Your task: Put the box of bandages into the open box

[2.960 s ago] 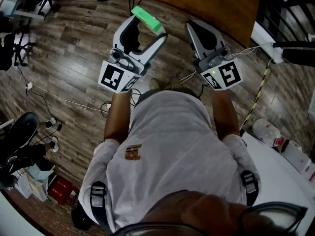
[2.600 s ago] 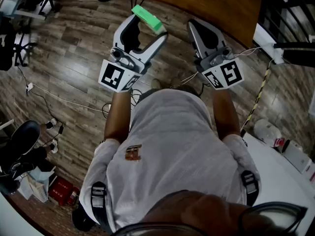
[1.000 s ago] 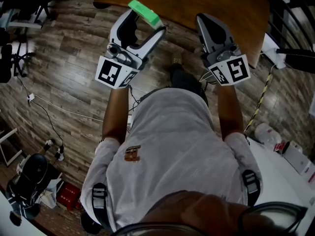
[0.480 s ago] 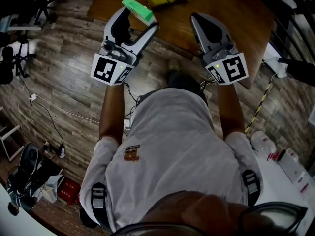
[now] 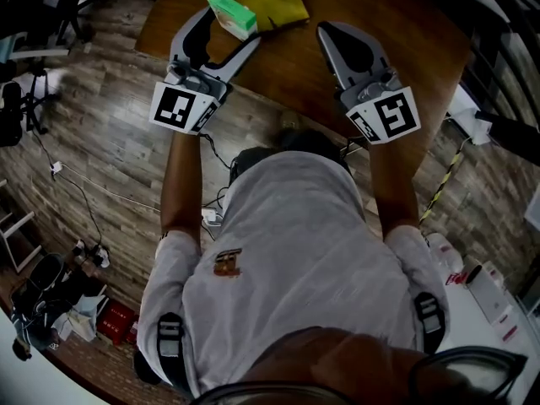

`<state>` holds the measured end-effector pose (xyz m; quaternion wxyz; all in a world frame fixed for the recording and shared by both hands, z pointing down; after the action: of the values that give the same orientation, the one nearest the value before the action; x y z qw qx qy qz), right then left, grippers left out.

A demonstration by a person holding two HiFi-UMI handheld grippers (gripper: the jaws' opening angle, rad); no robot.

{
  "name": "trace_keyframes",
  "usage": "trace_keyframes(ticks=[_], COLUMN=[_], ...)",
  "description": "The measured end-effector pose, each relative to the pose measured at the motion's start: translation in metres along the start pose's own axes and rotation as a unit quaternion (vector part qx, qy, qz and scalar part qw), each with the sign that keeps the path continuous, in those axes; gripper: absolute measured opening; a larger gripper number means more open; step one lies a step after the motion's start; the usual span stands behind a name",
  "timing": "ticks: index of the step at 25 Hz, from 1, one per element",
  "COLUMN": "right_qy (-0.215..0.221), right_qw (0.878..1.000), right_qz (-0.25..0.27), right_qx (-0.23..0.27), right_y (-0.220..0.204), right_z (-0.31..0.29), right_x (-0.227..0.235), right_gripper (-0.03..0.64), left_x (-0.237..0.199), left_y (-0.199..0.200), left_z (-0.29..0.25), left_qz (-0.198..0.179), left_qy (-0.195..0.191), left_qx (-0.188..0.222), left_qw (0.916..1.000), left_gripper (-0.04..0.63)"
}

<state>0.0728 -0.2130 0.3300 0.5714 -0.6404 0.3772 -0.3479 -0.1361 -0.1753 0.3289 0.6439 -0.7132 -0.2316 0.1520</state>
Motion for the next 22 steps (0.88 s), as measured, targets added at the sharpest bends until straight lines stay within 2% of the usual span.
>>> trace_keyframes(ticks=[6,12,16,22], right_qy=[0.003,-0.001,-0.008,-0.021], right_qw=[1.0,1.0,1.0,0.999], right_qz=[-0.008,-0.017,-0.022,-0.027], right_qx=[-0.009,-0.018,-0.022,-0.03], right_y=[-0.009,-0.014,-0.013,-0.013], right_z=[-0.018,-0.032,-0.041,-0.05], right_x=[0.04,0.062,0.075,0.087], right_gripper=[0.032,0.032,0.032,0.032], left_x=[-0.025,-0.044,-0.057,-0.072], left_y=[-0.013,-0.026,-0.034,-0.052], left_z=[-0.045,-0.079,-0.099,-0.124], left_qz=[-0.028,-0.052,-0.06,-0.084], left_qy=[-0.008,-0.033,-0.051,-0.081], left_qx=[-0.06,-0.123,-0.172,-0.246], left_qw=[0.9978,0.9905,0.9819,0.9622], left_gripper=[0.354,0.354,0.354,0.354])
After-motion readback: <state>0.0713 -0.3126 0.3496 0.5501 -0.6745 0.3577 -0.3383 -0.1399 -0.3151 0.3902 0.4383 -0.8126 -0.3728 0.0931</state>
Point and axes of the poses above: the fingertips, and each gripper's own axes: z backward along the fingers, x to its right, y out of its top, the point moved 7 cm from there along z, backward along the fingers, and after that the axes turned 11 degrees about -x, right-handed, at the moved point
